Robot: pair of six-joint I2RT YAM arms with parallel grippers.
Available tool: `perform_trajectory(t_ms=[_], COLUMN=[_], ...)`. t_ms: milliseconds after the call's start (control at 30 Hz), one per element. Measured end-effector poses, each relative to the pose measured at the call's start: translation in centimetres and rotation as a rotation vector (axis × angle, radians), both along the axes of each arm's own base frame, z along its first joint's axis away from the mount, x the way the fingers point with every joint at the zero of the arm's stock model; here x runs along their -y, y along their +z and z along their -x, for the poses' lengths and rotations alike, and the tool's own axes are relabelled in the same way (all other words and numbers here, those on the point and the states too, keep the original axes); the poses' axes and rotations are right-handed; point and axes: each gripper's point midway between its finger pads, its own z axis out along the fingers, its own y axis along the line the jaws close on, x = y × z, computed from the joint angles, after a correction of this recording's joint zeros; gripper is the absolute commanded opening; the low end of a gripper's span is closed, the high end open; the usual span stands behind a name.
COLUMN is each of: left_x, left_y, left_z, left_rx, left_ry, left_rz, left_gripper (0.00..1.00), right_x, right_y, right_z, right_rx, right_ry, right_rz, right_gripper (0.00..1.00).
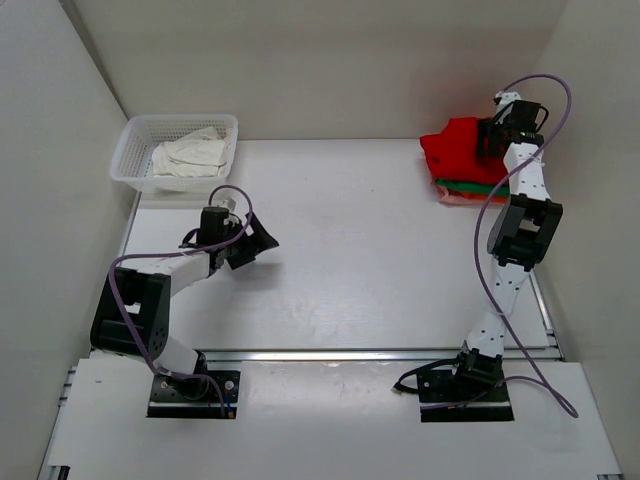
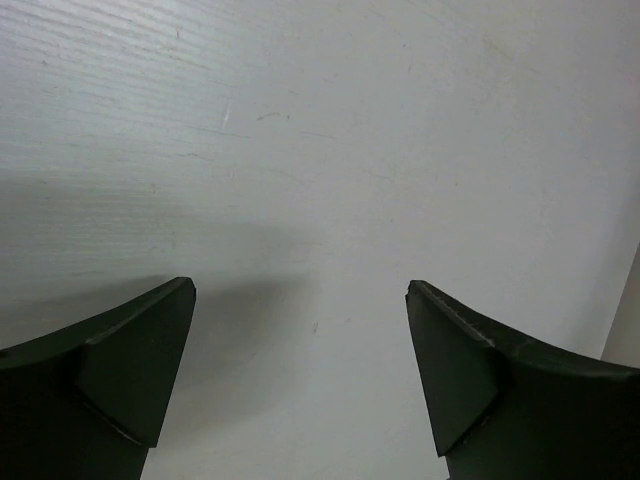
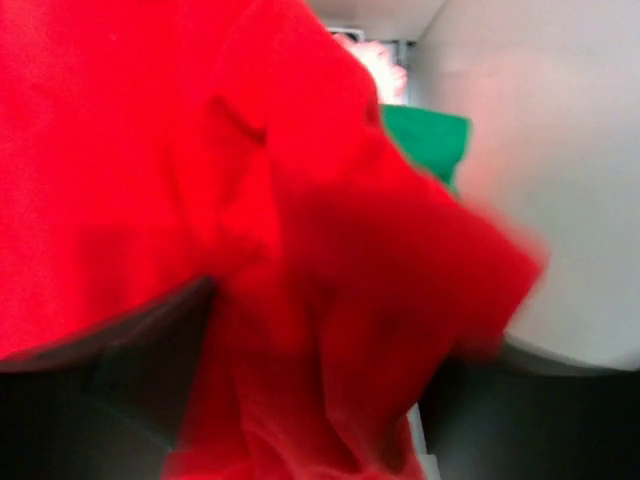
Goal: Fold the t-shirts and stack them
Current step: Put the neatly folded tshirt into the corner of the board with the right arm
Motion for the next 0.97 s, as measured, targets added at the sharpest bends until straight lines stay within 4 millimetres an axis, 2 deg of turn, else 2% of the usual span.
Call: perform_trajectory(t_ms=[33,67,100,167,233,333,400,533,600,633,700,733,800,867,967], left_x=[-0.1,-0.1,-0.1,-0.2,-0.4,-0.8,-1.2,-2.1,-2.2,-2.2,-2.2,-2.0,-1.6,-1.2,-1.6], left_y=[-0.1,-0.2,-0.3,-0.6,-0.9,-1.4,-1.5,-0.7,0.5,1.1,2.4,3.0,3.8,3.9,2.9], left_z=[0.1,0.2,0.3,0.5,0.6,1.1,1.6,2.8,3.4,3.7,4.5,4.9,6.0,7.3,9.2], left_rx=[-0.002,-0.007,-0.014,-0.033,-0.063,-0.110,-0.130,-0.130,-0.104,-0.085,-0.041,-0.019,0.020,0.034,0.013], left_ry=[-0.003,-0.008,-0.018,-0.037,-0.054,-0.096,-0.127,-0.163,-0.191,-0.205,-0.233,-0.253,-0.295,-0.344,-0.399], left_rz=[-0.009,-0.018,-0.030,-0.057,-0.085,-0.133,-0.177,-0.256,-0.274,-0.284,-0.307,-0.317,-0.351,-0.378,-0.383], left_gripper=[0.94,0.94,0.99,0.99,0.99,0.99,0.99,0.99,0.98,0.99,0.99,0.99,0.99,0.98,0.99], right_x=[0.1,0.1,0.1,-0.3,-0.6,-1.8,-2.8,-4.5,-7.0,-8.8,-12.7,-14.6,-17.0,-17.7,-17.8], right_y=[0.0,0.3,0.7,1.5,2.7,5.4,8.0,14.9,17.4,17.8,16.6,14.8,9.2,2.7,-3.5], right_z=[0.0,-0.1,-0.1,0.2,1.5,5.3,9.2,16.4,18.5,19.0,20.1,20.9,23.1,26.4,31.8], right_rx=[-0.003,-0.001,0.001,0.002,0.002,0.016,0.055,0.195,0.248,0.255,0.227,0.185,0.043,-0.145,-0.381], right_ry=[-0.011,-0.019,-0.027,-0.041,-0.070,-0.116,-0.141,-0.187,-0.163,-0.133,-0.055,-0.014,0.040,0.053,0.048], right_rz=[0.023,0.044,0.061,0.081,0.095,0.088,0.061,0.040,0.035,0.024,-0.007,-0.024,-0.046,-0.052,-0.050], right_gripper=[0.90,0.99,0.99,0.99,0.99,1.00,0.99,0.99,0.99,1.00,0.99,0.99,0.99,0.99,1.00])
